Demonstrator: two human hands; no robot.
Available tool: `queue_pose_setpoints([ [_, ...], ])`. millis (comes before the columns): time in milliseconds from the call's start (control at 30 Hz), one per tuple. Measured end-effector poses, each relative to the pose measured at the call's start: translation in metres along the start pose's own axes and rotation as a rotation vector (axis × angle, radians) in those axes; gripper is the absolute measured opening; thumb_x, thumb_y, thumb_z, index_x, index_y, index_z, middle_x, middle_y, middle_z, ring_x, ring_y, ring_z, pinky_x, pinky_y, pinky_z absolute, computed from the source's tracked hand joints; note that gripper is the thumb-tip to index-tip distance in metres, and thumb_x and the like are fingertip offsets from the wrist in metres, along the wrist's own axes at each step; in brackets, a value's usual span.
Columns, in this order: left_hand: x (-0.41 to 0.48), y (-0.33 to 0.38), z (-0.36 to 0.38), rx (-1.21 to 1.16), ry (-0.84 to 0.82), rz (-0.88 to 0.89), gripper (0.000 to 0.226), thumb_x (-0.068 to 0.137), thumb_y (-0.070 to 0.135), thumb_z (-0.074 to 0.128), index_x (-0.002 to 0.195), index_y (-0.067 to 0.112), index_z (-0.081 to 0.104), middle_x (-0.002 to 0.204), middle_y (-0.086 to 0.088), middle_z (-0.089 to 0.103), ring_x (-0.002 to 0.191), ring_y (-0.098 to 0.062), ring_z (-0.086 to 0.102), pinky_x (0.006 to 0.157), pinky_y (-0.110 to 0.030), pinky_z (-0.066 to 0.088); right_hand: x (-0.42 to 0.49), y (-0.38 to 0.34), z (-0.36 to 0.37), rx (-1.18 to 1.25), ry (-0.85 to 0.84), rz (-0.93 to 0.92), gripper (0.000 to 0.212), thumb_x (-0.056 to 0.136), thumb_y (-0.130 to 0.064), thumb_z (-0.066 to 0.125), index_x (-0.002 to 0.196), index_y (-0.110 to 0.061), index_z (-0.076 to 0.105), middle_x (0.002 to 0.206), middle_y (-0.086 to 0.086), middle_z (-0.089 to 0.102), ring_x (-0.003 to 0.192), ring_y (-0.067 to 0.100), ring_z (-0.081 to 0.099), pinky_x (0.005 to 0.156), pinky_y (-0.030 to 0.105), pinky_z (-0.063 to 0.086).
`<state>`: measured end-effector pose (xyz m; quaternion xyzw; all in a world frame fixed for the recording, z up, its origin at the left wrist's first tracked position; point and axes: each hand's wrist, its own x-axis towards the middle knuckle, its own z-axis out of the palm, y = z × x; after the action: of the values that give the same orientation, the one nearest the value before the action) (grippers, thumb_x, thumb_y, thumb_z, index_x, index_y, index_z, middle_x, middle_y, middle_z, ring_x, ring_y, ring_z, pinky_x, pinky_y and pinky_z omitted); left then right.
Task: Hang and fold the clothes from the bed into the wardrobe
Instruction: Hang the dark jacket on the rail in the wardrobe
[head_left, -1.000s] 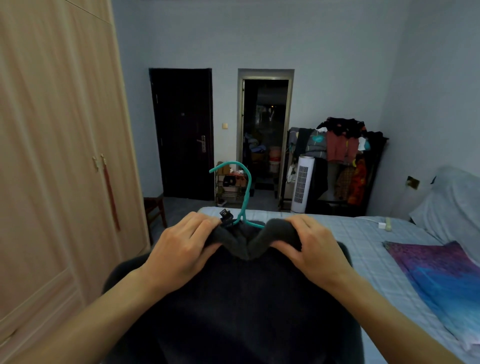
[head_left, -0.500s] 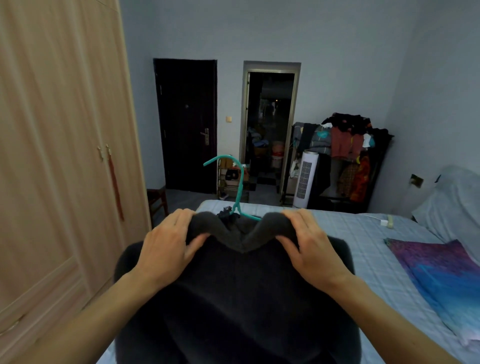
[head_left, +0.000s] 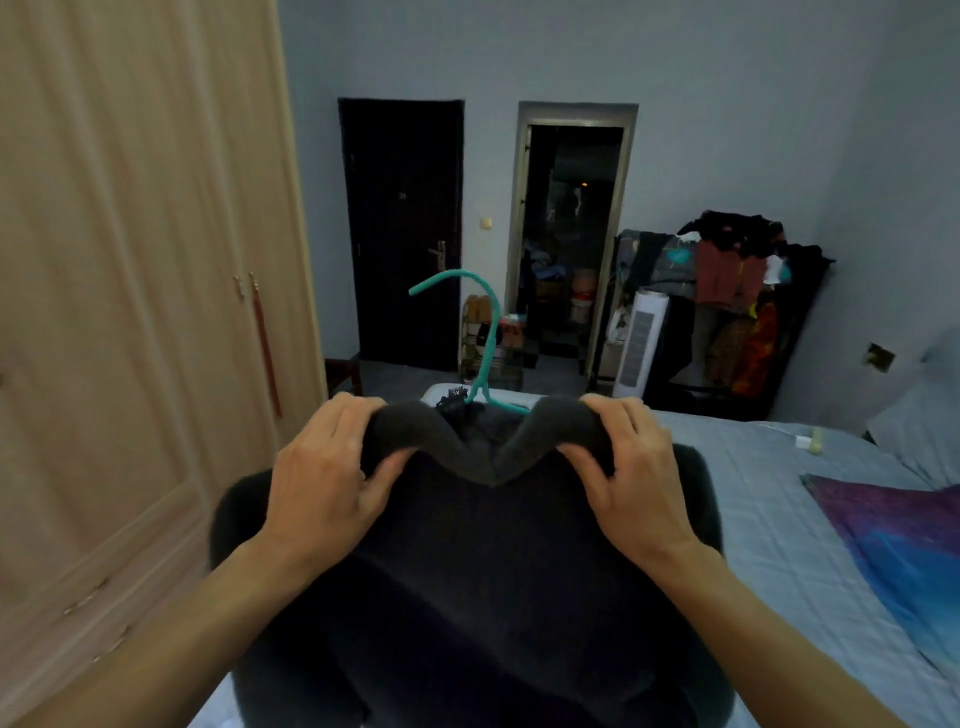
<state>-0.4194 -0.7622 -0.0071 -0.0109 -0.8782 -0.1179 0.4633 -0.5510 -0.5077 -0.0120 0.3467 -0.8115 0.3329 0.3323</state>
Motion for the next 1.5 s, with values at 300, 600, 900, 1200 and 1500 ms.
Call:
queue_pose_setpoints([
  [300,0.040,0.026,-0.130,0.352,0.219,-0.052,0.038,0.086,0.043,0.066,0.112,0.019,0.053,0.098,0.008,0.053,0.085,-0.003,0.046,0.072,-0.017,0.034,0.078,-0.074,-0.007,0.319,0.197,-0.181,0.037,0.090,-0.032,0.068,0.122,-0.018,0.057,0.108,0.005,0.058,0.098,0.024,0.057,0.087,0.040,0.041],
  [600,-0.002,0.049,-0.299,0.646,0.369,-0.133,0.042,0.085,0.054,0.059,0.112,0.022,0.053,0.099,0.015,0.050,0.078,-0.006,0.050,0.068,-0.031,0.043,0.100,-0.230,-0.011,0.606,0.250,-0.379,0.037,0.089,-0.035,0.068,0.120,-0.017,0.058,0.104,0.004,0.059,0.093,0.023,0.057,0.085,0.033,0.036],
  [900,-0.098,0.046,-0.477,0.921,0.453,-0.191,0.043,0.088,0.054,0.059,0.114,0.021,0.053,0.102,0.007,0.057,0.083,-0.018,0.057,0.066,-0.043,0.051,0.060,-0.430,0.002,0.890,0.244,-0.512,0.038,0.089,-0.032,0.070,0.120,-0.011,0.061,0.105,0.006,0.064,0.092,0.025,0.061,0.086,0.047,0.049],
  [1200,-0.224,0.014,-0.612,1.136,0.372,-0.405,0.050,0.090,0.044,0.063,0.132,0.020,0.049,0.112,0.001,0.061,0.092,-0.022,0.061,0.065,-0.033,0.044,-0.020,-0.617,0.053,1.116,-0.030,-0.561,0.043,0.089,-0.045,0.061,0.123,-0.019,0.058,0.110,0.002,0.062,0.095,0.024,0.062,0.084,0.048,0.053],
  [1500,-0.332,-0.011,-0.667,1.257,0.258,-0.577,0.034,0.092,0.045,0.056,0.116,0.022,0.056,0.098,0.008,0.053,0.082,-0.016,0.055,0.055,-0.029,0.041,-0.104,-0.712,0.121,1.217,-0.324,-0.625,0.041,0.088,-0.051,0.061,0.122,-0.029,0.057,0.109,-0.008,0.062,0.096,0.011,0.062,0.082,0.034,0.056],
])
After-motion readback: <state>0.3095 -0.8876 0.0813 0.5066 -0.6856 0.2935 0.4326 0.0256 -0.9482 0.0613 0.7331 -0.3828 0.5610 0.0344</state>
